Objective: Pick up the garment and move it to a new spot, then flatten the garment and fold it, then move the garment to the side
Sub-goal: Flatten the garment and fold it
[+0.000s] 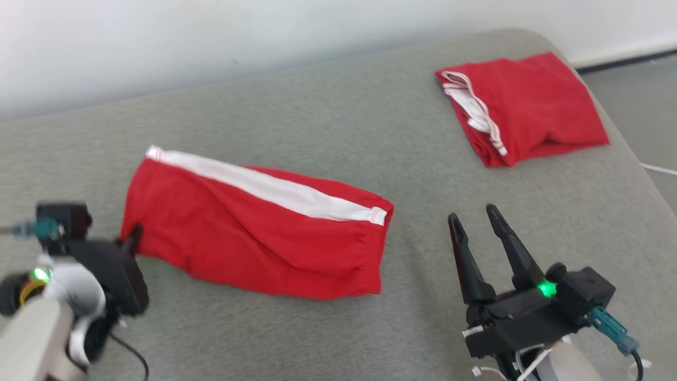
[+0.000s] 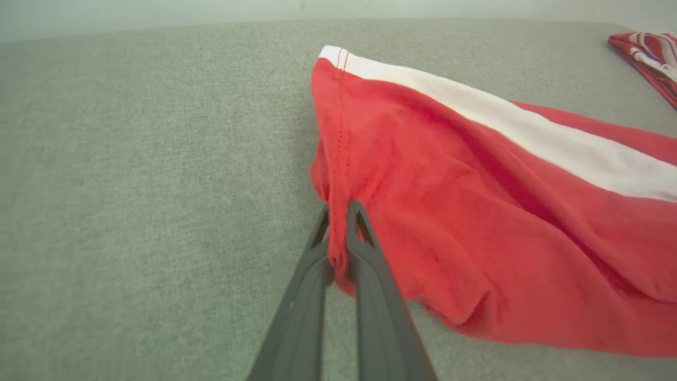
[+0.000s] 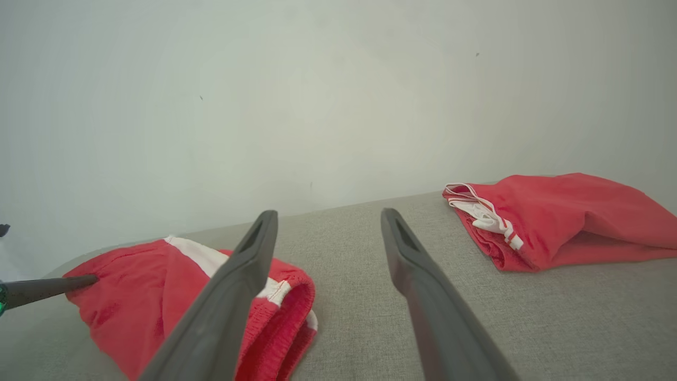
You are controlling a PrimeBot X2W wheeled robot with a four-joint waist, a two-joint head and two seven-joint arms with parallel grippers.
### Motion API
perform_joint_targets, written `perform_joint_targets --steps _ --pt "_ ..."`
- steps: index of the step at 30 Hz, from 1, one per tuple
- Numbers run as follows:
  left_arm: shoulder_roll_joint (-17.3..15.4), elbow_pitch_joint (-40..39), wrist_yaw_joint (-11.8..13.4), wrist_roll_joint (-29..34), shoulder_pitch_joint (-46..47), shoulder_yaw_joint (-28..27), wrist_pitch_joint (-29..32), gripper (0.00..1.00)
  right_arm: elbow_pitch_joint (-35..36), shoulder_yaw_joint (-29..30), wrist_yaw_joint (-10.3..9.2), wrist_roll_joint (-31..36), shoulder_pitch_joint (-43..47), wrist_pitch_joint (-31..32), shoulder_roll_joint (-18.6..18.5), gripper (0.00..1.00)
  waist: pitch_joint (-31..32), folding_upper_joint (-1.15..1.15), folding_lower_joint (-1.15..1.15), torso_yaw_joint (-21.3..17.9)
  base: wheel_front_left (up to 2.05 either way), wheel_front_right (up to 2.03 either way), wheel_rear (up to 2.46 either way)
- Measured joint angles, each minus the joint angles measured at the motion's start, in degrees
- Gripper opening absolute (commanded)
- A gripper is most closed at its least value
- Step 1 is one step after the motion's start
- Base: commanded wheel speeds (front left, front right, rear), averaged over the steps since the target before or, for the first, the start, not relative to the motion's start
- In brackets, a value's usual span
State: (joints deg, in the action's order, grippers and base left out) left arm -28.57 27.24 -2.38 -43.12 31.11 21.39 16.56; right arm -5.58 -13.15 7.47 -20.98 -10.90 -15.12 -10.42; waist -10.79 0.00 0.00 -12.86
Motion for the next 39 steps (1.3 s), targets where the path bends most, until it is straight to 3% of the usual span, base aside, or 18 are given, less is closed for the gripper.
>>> perform_joint_targets --steps 14,15,16,17,26,39 --pt "2.9 -12.9 6.3 -3.6 -19.0 -1.6 -5.2 0.0 -0.8 3.6 0.0 0.3 5.8 0.0 0.1 1.0 4.4 0.0 -0.01 7.3 0.0 0.0 0.0" --pt "2.9 -13.1 6.6 -3.1 -19.5 -1.7 -6.7 0.27 -0.9 3.6 0.0 0.4 5.9 0.1 0.2 1.0 4.6 0.0 -0.01 7.7 0.0 0.0 0.0" --pt "3.1 -13.5 6.9 -2.5 -19.8 -2.0 -8.6 0.89 -1.0 3.6 0.0 0.4 5.9 0.2 0.2 1.0 4.9 0.0 0.0 7.9 0.0 0.0 0.0" --pt "3.4 -13.8 7.2 -2.1 -19.9 -2.5 -10.7 1.0 -0.9 3.6 0.0 0.4 5.9 0.4 0.2 1.0 5.2 0.0 -0.01 8.1 0.0 0.0 0.0" --pt "4.3 -15.9 10.7 3.9 -21.0 -7.2 -28.6 1.0 0.1 5.3 0.0 0.9 5.9 1.5 0.0 1.0 7.2 0.0 -0.01 9.0 0.0 0.0 0.0" --pt "4.6 -26.5 18.0 16.2 -26.9 -14.0 -31.6 1.0 1.2 7.9 0.0 1.5 7.6 2.5 0.0 1.0 9.3 0.0 0.0 10.5 0.0 0.0 0.0"
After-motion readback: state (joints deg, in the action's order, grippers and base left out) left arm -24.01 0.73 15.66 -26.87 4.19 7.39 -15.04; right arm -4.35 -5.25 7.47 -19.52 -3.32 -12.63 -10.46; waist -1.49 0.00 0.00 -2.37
